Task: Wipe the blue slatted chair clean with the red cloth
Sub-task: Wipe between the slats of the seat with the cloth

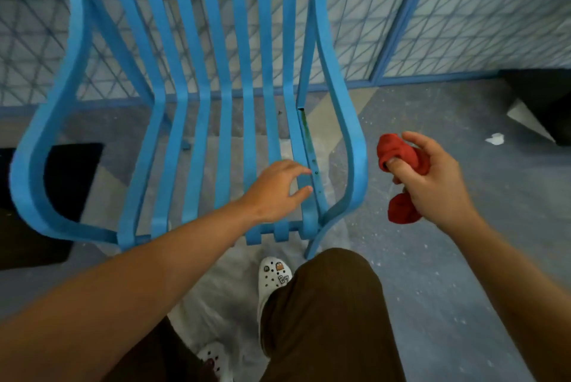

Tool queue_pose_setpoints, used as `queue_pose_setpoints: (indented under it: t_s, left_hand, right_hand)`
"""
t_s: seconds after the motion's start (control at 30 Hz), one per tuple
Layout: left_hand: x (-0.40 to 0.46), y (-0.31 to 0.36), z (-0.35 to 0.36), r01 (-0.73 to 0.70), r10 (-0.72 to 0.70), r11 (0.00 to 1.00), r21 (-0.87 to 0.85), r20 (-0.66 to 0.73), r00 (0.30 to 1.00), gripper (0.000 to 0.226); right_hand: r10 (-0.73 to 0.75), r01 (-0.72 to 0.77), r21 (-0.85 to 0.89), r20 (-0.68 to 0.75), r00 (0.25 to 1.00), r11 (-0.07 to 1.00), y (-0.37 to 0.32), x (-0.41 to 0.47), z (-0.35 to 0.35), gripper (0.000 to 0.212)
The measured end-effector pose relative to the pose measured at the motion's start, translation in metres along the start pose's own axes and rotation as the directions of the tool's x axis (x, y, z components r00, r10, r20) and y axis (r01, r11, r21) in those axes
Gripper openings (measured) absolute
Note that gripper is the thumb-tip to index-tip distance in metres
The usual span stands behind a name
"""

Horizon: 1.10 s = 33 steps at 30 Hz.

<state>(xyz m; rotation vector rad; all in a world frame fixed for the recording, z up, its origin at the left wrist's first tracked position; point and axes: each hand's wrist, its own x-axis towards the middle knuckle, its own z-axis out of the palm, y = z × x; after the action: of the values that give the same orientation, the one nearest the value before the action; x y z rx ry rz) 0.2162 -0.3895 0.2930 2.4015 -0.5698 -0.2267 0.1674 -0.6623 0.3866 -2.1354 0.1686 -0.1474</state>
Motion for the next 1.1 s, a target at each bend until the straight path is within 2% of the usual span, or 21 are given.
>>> queue_pose_setpoints:
  t_s: [0.17,0.3,0.4,0.5,0.57,0.63,0.7,0.77,0.9,0.97,1.03,1.1]
  left_hand:
    - [0.039,-0.018,0.024,-0.046,0.042,0.981,0.189,0.024,0.999,0.063]
    - [0.054,-0.034,0.038,-0.046,-0.008,0.936,0.349,0.152,0.988,0.082]
    - [0.057,-0.036,0.041,-0.003,-0.051,0.93,0.368,0.137,0.989,0.088]
    - [0.056,-0.036,0.044,-0.003,-0.05,0.922,0.388,0.127,0.991,0.087]
    - [0.058,-0.039,0.046,-0.011,-0.04,0.92,0.392,0.122,0.992,0.086]
    - [0.059,-0.04,0.047,-0.01,-0.038,0.916,0.401,0.112,0.993,0.087]
    - [0.059,-0.041,0.048,-0.011,-0.033,0.916,0.401,0.103,0.994,0.087]
    - [0.06,-0.042,0.049,-0.009,-0.03,0.919,0.395,0.092,0.995,0.087]
    - [0.062,-0.041,0.05,-0.001,-0.035,0.918,0.398,0.084,0.996,0.088]
    - [0.061,-0.04,0.05,0.004,-0.041,0.918,0.397,0.085,0.996,0.088]
    - [0.062,-0.04,0.049,0.005,-0.044,0.917,0.398,0.09,0.995,0.088]
    - [0.061,-0.04,0.048,0.005,-0.051,0.918,0.397,0.104,0.993,0.087]
  right_hand:
    - [0.066,-0.057,-0.057,0.172,0.983,0.997,0.054,0.023,0.032,0.053]
    - [0.079,-0.034,-0.132,0.35,0.934,0.991,0.087,0.044,0.064,0.037]
    - [0.017,0.042,-0.126,0.429,0.903,0.991,0.103,0.056,0.086,0.023]
    - [0.039,0.057,-0.179,0.493,0.869,0.982,0.115,0.062,0.111,0.024]
    - [0.153,-0.033,-0.227,0.534,0.832,0.973,0.126,0.069,0.128,0.025]
    - [0.26,-0.137,-0.261,0.53,0.807,0.956,0.133,0.074,0.143,0.029]
    - [0.279,-0.17,-0.251,0.505,0.817,0.953,0.141,0.077,0.151,0.037]
    - [0.291,-0.192,-0.247,0.475,0.83,0.95,0.142,0.076,0.153,0.036]
    - [0.19,-0.159,-0.115,0.35,0.917,0.981,0.14,0.069,0.159,0.043]
    - [0.186,-0.175,-0.063,0.292,0.938,0.983,0.141,0.071,0.163,0.036]
    - [0.226,-0.218,-0.061,0.272,0.935,0.974,0.144,0.08,0.171,0.019]
    - [0.284,-0.278,-0.061,0.266,0.921,0.959,0.149,0.089,0.175,0.024]
